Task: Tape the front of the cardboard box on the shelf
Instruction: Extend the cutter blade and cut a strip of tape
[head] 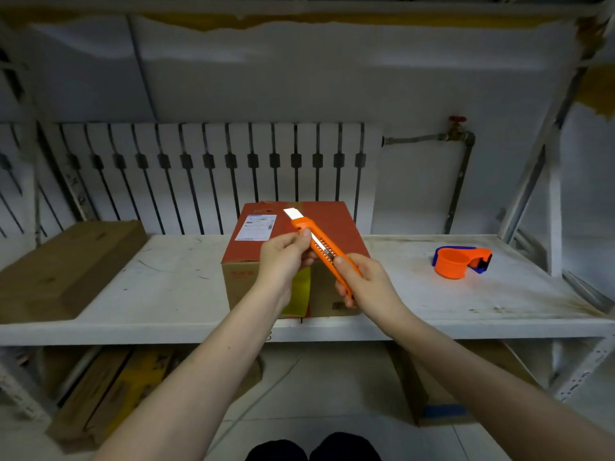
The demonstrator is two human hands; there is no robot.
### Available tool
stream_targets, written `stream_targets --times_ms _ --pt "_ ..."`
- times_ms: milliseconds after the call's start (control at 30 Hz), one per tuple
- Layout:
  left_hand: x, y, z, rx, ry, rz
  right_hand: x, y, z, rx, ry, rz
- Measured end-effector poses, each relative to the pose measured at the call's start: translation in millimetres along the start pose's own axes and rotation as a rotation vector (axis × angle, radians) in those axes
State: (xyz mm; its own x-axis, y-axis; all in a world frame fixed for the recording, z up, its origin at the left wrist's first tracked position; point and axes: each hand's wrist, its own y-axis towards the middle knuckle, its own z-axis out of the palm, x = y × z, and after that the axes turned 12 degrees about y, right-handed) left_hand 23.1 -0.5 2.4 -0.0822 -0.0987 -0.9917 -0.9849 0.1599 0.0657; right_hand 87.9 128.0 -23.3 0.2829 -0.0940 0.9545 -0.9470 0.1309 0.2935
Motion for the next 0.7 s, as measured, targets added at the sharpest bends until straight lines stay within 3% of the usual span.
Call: stream_targets --times_ms 700 --pt "3.7 11.3 -13.3 -0.064 -0.13 -0.079 -10.8 17.5 13.1 0.002 -0.065 -0.041"
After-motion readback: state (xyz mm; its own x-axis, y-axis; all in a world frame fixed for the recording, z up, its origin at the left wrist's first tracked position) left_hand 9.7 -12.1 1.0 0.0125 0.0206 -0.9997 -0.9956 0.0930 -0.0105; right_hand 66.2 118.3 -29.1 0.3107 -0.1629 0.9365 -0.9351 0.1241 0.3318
